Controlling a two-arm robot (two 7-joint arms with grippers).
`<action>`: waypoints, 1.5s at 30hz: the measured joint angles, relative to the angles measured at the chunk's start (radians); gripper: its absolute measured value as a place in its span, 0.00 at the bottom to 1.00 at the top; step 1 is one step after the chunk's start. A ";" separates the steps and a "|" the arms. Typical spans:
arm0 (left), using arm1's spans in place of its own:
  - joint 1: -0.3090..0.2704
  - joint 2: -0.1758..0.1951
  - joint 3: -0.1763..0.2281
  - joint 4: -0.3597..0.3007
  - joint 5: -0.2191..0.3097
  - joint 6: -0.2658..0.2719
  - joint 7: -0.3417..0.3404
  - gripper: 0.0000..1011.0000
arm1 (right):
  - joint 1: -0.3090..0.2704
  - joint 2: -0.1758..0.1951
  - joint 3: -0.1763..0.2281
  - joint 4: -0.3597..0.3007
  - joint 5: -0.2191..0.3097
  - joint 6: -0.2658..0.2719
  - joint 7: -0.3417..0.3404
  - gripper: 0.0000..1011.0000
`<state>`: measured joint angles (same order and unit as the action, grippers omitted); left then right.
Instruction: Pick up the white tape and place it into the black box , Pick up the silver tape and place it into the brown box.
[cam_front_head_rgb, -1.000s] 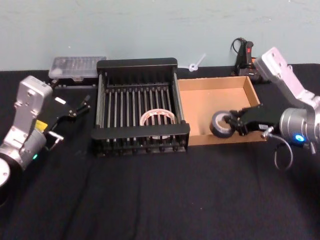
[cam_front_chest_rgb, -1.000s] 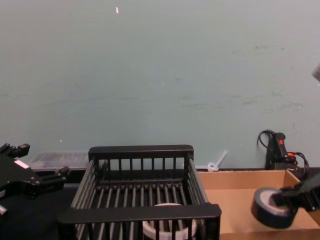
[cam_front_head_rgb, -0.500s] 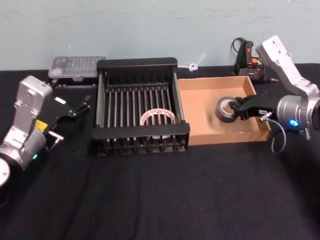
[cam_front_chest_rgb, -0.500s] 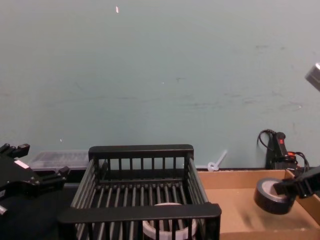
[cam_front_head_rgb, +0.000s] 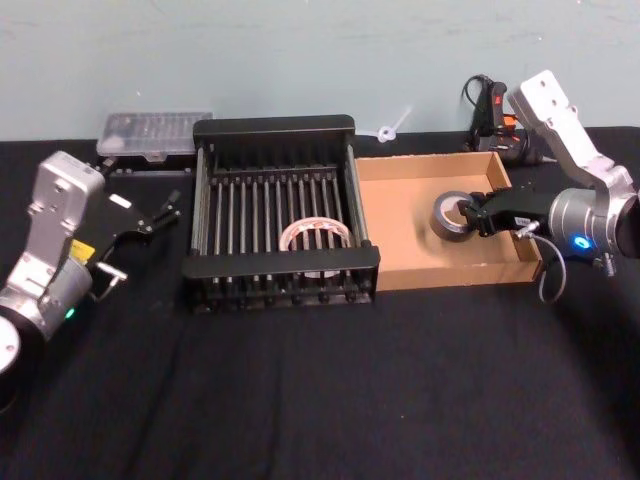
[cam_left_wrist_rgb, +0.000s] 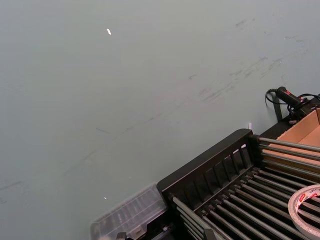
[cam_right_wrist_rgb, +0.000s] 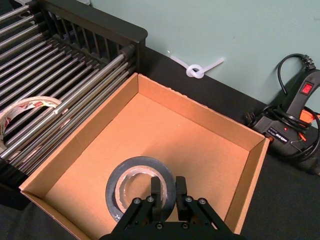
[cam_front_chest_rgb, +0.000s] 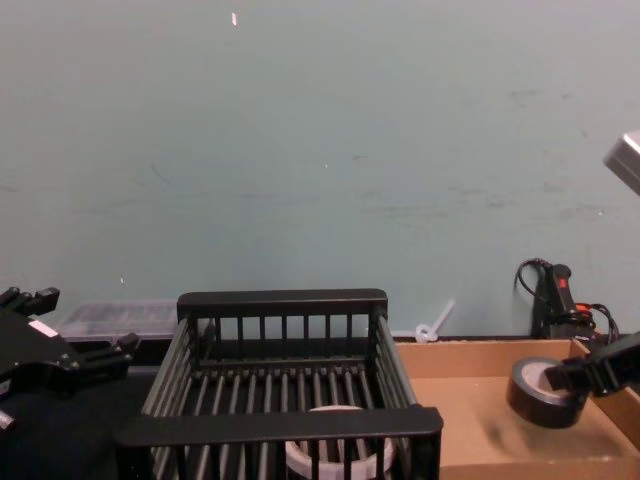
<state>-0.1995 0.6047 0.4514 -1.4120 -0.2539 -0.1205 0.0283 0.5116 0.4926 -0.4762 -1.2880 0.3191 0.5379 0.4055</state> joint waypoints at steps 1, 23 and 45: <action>0.000 0.000 0.000 0.000 0.000 0.000 0.000 0.99 | 0.000 0.000 0.000 -0.001 0.000 0.000 0.000 0.17; 0.000 0.000 0.000 0.000 0.000 0.000 0.000 0.99 | -0.002 0.004 -0.002 -0.007 0.003 0.001 0.002 0.57; 0.000 0.000 0.000 0.000 0.000 0.000 0.000 0.99 | -0.002 0.005 -0.002 -0.008 0.003 0.002 0.002 0.99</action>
<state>-0.1995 0.6047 0.4514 -1.4120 -0.2539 -0.1206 0.0283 0.5093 0.4973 -0.4785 -1.2956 0.3225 0.5398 0.4074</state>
